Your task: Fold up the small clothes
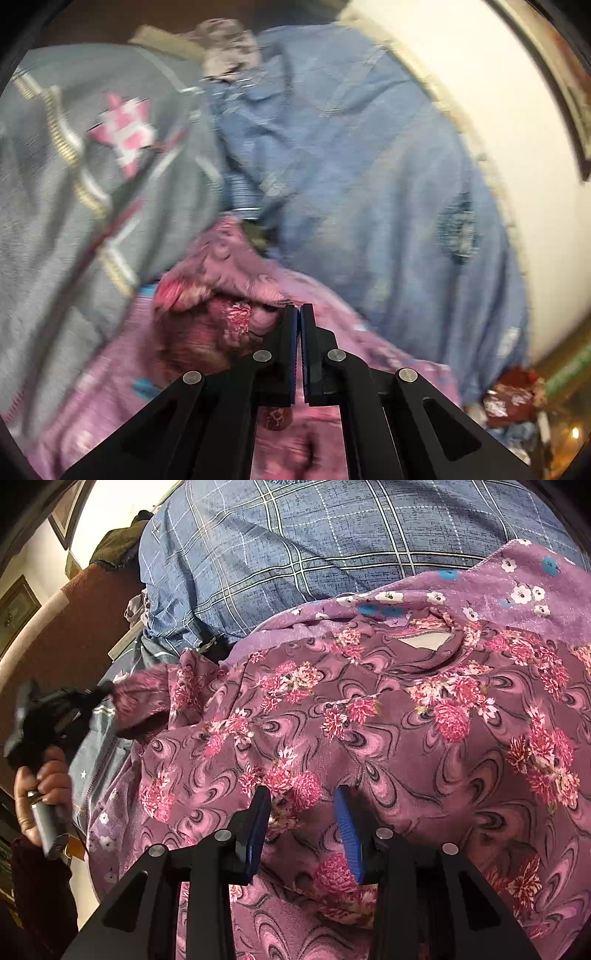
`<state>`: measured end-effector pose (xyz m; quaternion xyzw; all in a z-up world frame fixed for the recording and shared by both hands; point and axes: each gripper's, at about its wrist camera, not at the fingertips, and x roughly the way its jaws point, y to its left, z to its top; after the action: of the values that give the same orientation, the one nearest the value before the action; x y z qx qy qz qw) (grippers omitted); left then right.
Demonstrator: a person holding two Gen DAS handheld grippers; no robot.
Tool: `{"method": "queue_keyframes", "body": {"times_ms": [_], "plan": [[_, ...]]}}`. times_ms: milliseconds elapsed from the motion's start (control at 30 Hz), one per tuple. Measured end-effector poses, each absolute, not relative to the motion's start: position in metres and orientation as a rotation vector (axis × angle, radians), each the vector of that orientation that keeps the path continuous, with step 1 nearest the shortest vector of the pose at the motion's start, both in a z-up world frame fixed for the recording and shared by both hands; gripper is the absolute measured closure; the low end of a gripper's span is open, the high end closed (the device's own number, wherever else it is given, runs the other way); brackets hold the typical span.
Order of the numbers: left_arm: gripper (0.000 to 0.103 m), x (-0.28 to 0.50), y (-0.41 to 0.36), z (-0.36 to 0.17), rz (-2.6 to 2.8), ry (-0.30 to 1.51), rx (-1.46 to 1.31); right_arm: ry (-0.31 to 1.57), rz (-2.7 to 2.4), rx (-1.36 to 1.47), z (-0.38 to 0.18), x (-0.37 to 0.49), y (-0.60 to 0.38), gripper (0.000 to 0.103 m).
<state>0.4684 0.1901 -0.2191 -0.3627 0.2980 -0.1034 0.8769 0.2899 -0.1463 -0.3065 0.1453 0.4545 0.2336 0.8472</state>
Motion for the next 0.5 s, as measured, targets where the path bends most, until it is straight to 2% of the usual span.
{"method": "queue_keyframes", "body": {"times_ms": [167, 233, 300, 433, 467, 500], "plan": [[0.103, 0.451, 0.156, -0.191, -0.35, 0.575, -0.74, 0.945, 0.647, 0.515, -0.297, 0.289, -0.156, 0.063], [0.103, 0.447, 0.142, -0.185, -0.4, 0.573, -0.732, 0.899, 0.746, 0.616, -0.287, 0.284, -0.16, 0.055], [0.103, 0.441, 0.125, -0.18, -0.462, 0.571, -0.721, 0.846, 0.835, 0.721, -0.278, 0.279, -0.165, 0.033], [0.103, 0.443, 0.095, -0.179, -0.531, 0.587, -0.677, 0.785, 0.932, 0.964, -0.276, 0.275, -0.182, 0.021], [0.103, 0.448, 0.086, -0.18, -0.536, 0.603, -0.658, 0.792, 0.92, 0.986, -0.278, 0.277, -0.184, 0.015], [0.103, 0.45, 0.078, -0.182, -0.525, 0.631, -0.629, 0.819, 0.891, 1.007, -0.283, 0.281, -0.186, 0.015]]}}
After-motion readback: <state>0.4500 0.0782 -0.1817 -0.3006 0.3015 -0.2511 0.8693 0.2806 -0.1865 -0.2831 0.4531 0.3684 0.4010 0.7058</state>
